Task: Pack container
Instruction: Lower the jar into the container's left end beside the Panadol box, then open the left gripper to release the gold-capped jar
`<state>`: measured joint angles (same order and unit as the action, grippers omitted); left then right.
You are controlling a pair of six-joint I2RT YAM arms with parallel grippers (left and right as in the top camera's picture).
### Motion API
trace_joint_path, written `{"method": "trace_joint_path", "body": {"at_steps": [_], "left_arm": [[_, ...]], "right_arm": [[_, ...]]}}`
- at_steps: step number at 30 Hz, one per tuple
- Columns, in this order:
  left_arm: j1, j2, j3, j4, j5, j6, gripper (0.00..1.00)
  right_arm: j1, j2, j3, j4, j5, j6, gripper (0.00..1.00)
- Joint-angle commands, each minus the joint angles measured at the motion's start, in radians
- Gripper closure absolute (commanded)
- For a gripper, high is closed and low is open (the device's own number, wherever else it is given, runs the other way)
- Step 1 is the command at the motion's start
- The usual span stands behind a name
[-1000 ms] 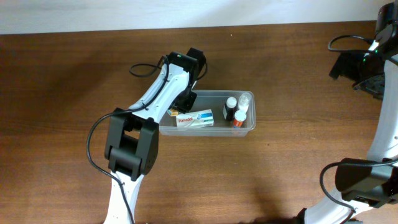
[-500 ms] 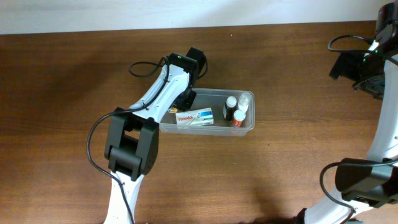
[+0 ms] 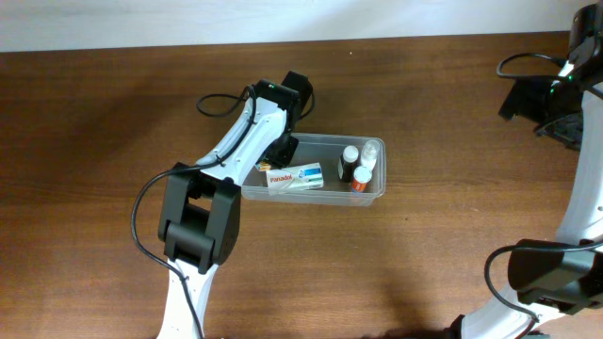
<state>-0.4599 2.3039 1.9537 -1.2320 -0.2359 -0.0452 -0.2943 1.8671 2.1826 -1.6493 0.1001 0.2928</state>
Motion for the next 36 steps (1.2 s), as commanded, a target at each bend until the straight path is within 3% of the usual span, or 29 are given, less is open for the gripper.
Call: {"method": "trace_joint_path", "body": {"at_steps": [1,11,29,36], "left_arm": [[-0.002,-0.017,-0.008,-0.002,0.011,0.015,0.62],[-0.002,-0.017,-0.008,0.001,0.011,0.015,0.53],[-0.002,-0.055,-0.004,-0.008,0.034,0.015,0.51],[-0.002,-0.227,0.002,-0.004,0.029,0.016,0.33]], "right_arm": [[-0.007,-0.021,0.015,0.001,-0.002,0.012,0.02],[-0.007,-0.021,0.015,0.001,-0.002,0.012,0.02],[-0.007,-0.021,0.015,0.001,-0.002,0.012,0.02],[-0.007,-0.021,0.015,0.001,-0.002,0.012,0.02]]}}
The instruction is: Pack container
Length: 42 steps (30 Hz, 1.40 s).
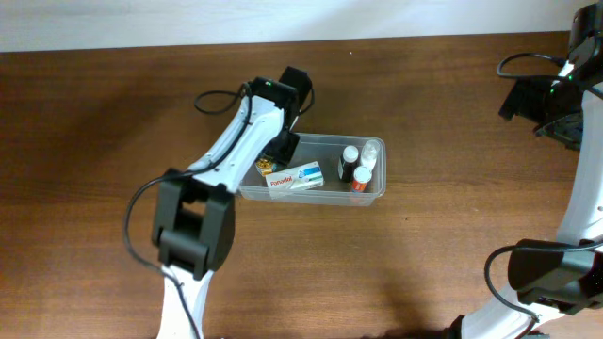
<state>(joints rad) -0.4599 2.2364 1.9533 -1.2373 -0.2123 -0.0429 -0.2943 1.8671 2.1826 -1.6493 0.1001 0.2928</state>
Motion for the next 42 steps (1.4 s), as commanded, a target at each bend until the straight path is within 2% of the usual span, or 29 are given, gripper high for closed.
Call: {"method": "trace_joint_path", "body": {"at_steps": [1,4,5,12,15,20,23,28,32,35,37,40,42], "left_arm": [[-0.002,-0.188,0.003,0.002,0.006,0.013,0.3],[-0.003,-0.272,0.003,-0.012,0.018,0.012,0.16],[-0.003,-0.304,0.003,-0.023,0.036,0.013,0.01],[-0.003,-0.533,0.003,-0.143,0.148,0.012,0.01],[-0.003,-0.622,0.003,-0.226,0.166,0.013,0.01],[-0.003,-0.716,0.003,-0.249,0.165,0.013,0.01],[-0.002,-0.737,0.003,-0.272,0.164,0.013,0.01],[-0.002,-0.74,-0.006,-0.45,0.088,0.011,0.01],[-0.002,-0.744,-0.07,-0.45,0.065,0.013,0.01],[0.0,-0.744,-0.16,-0.418,0.062,0.013,0.01],[0.006,-0.758,-0.234,-0.339,0.045,0.014,0.01],[0.021,-0.828,-0.392,-0.097,0.032,0.033,0.01],[0.027,-0.911,-0.54,0.124,0.032,0.036,0.01]], "right_arm": [[-0.007,-0.021,0.015,0.001,-0.002,0.012,0.02],[-0.007,-0.021,0.015,0.001,-0.002,0.012,0.02],[-0.007,-0.021,0.015,0.001,-0.002,0.012,0.02],[-0.007,-0.021,0.015,0.001,-0.002,0.012,0.02],[-0.007,-0.021,0.015,0.001,-0.002,0.012,0.02],[-0.007,-0.021,0.015,0.001,-0.002,0.012,0.02],[-0.007,-0.021,0.015,0.001,-0.002,0.012,0.02],[-0.007,-0.021,0.015,0.001,-0.002,0.012,0.02],[-0.007,-0.021,0.015,0.001,-0.002,0.012,0.02],[-0.007,-0.021,0.015,0.001,-0.002,0.012,0.02],[-0.007,-0.021,0.015,0.001,-0.002,0.012,0.02],[-0.007,-0.021,0.015,0.001,-0.002,0.012,0.02],[-0.007,-0.021,0.015,0.001,-0.002,0.012,0.02]]}}
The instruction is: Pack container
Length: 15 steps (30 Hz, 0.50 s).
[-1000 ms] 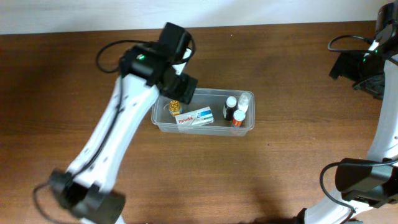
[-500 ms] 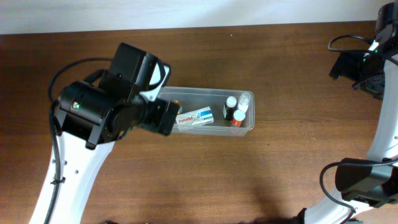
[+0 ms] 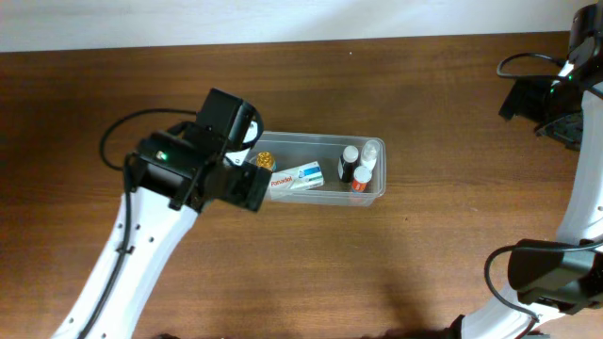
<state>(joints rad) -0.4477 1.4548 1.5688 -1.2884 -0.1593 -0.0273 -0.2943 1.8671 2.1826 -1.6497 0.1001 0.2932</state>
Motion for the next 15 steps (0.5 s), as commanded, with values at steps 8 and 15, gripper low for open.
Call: {"method": "trace_joint_path", "body": {"at_steps": [8,15], "left_arm": [[0.079,-0.443,-0.612,0.728,-0.02,0.02,0.01],[0.264,-0.739,-0.997,1.096,0.142,0.02,0.01]], "right_arm": [[-0.007,-0.021,0.015,0.001,-0.002,0.012,0.02],[-0.007,-0.021,0.015,0.001,-0.002,0.011,0.02]]}}
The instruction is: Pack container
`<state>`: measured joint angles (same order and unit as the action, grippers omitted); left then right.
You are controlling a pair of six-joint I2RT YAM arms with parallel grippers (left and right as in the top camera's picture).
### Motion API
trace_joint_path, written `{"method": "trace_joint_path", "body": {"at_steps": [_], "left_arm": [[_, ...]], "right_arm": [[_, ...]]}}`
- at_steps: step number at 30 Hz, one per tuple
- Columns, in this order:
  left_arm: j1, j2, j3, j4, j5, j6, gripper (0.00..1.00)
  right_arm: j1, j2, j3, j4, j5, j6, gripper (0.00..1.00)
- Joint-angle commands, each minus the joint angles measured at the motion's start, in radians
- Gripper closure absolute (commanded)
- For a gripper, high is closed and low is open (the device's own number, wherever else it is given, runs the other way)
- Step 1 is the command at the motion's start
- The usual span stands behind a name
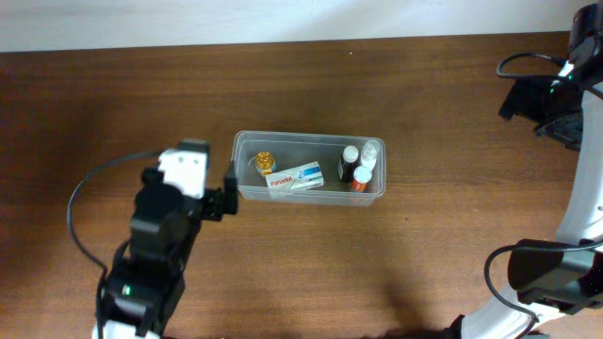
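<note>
A clear plastic container (311, 138) sits mid-table in the overhead view. Inside it, a small gold-lidded jar (265, 162) stands at the left end and a white Panadol box (294, 177) lies beside it. At the right end stand a black-capped bottle (350, 163), a pale bottle (371, 152) and a red-capped bottle (359, 179). My left gripper (226, 191) hovers just outside the container's left wall, its dark fingers apart and holding nothing. My right gripper (524, 100) is far off at the back right, too dark to read.
My left arm (155, 254) stretches from the front edge to the container's left side. My right arm's base (542, 273) and white link stand along the right edge. Cables (528, 62) loop at the back right. Brown tabletop surrounds the container.
My left arm has drawn back to the left and toward the front, so its gripper no longer overlaps the container's left end. The container's contents and the right arm have not moved.
My left gripper first reached down into the container's left end, hiding that corner. It was still there at the second moment, with a gold item showing beside it. Then it was raised over the left wall, the gold-lidded jar left inside. Now it is outside the container.
</note>
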<state>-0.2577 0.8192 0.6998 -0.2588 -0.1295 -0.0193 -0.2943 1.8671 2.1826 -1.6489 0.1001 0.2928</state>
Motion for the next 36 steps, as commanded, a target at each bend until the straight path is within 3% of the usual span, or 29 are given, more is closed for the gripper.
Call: {"method": "trace_joint_path", "body": {"at_steps": [1,5,10,20,27,36], "left_arm": [[0.106,-0.149,-0.176,0.099,0.151,0.012,0.01],[0.201,-0.32,-0.325,0.203,0.251,0.012,0.01],[0.229,-0.484,-0.451,0.275,0.264,0.013,0.01],[0.229,-0.638,-0.681,0.549,0.253,0.013,0.01],[0.229,-0.658,-0.691,0.503,0.183,0.013,0.01],[0.229,-0.769,-0.691,0.225,0.113,0.013,0.01]], "right_arm": [[-0.007,-0.021,0.015,0.0,-0.002,0.012,0.02],[-0.007,-0.021,0.015,0.0,-0.002,0.012,0.02],[-0.007,-0.021,0.015,0.0,-0.002,0.012,0.01],[-0.007,-0.021,0.015,0.0,-0.002,0.012,0.02],[-0.007,-0.021,0.015,0.0,-0.002,0.012,0.02],[-0.007,-0.021,0.015,0.0,-0.002,0.012,0.02]]}}
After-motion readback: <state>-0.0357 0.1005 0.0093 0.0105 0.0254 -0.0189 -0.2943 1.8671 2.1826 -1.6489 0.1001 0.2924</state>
